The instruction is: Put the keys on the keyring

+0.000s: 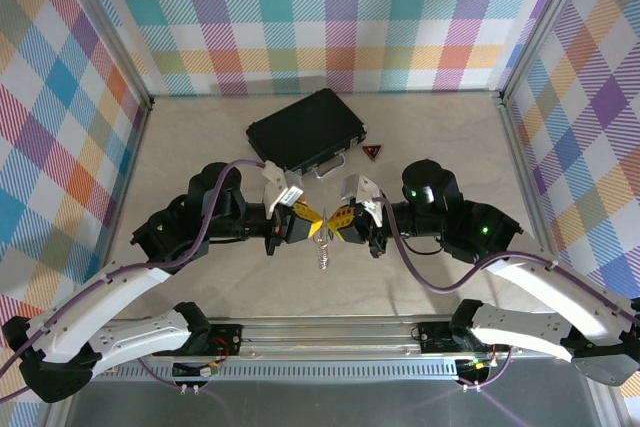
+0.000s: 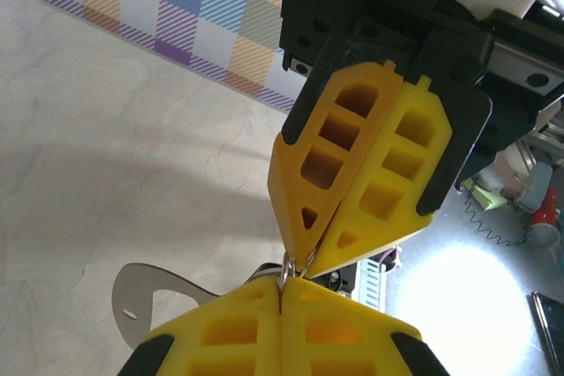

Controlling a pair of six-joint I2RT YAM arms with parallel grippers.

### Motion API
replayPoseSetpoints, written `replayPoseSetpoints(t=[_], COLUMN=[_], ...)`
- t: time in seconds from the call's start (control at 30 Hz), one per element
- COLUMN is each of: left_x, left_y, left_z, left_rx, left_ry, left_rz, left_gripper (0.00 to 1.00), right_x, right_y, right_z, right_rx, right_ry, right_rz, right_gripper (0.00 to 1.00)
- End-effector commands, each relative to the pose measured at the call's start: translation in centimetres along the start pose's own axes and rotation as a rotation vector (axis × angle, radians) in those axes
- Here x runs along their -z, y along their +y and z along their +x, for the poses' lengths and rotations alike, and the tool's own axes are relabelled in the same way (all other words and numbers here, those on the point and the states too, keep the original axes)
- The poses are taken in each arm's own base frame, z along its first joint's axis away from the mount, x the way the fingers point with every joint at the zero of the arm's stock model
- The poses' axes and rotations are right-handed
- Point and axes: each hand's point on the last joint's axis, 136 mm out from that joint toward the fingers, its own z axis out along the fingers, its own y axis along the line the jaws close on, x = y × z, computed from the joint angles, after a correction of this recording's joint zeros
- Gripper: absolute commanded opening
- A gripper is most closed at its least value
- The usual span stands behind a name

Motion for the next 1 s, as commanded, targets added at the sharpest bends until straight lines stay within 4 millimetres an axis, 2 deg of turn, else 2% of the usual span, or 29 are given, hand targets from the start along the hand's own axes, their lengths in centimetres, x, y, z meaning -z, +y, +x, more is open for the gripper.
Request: replayPoseSetpoints(t=[0.0, 0.17, 0.5, 0.63, 0.77, 0.97], left_x=[1.1, 1.3, 2.1, 2.3, 2.8, 4.4], left_y=[-0.4, -0.3, -0.8, -0.8, -1.5, -4.1], left_z=[-3.7, -3.6, -4.6, -4.6, -4.6, -5.4], left_rx=[-0.038, -0.028, -0.048, -0.056, -0.084, -0.159], left_ry=[-0.134, -0.155, -0.259, -0.285, -0.321, -0.414], left_rz=[-0.019, -0.023, -0.007, -0.009, 0.022, 0.125], left_gripper=[0.0, 0.0, 0.0, 0.0, 0.0, 0.0], right_x=[0.2, 0.1, 0.4, 0.7, 1.7, 4.5], right_y=[1.1, 1.0, 1.3, 1.5, 1.3, 2.1], right_z=[-0.3, -0.4, -1.0, -1.5, -2.4, -4.4], right_rx=[0.046, 0.059, 0.059, 0.055, 0.027, -0.016], right_ry=[-0.019, -0.02, -0.056, -0.081, -0.133, -0.284], right_rz=[-0.034, -0.022, -0.013, -0.016, 0.02, 0.032], right_gripper=[0.0, 0.01, 0.18, 0.22, 0.23, 0.25])
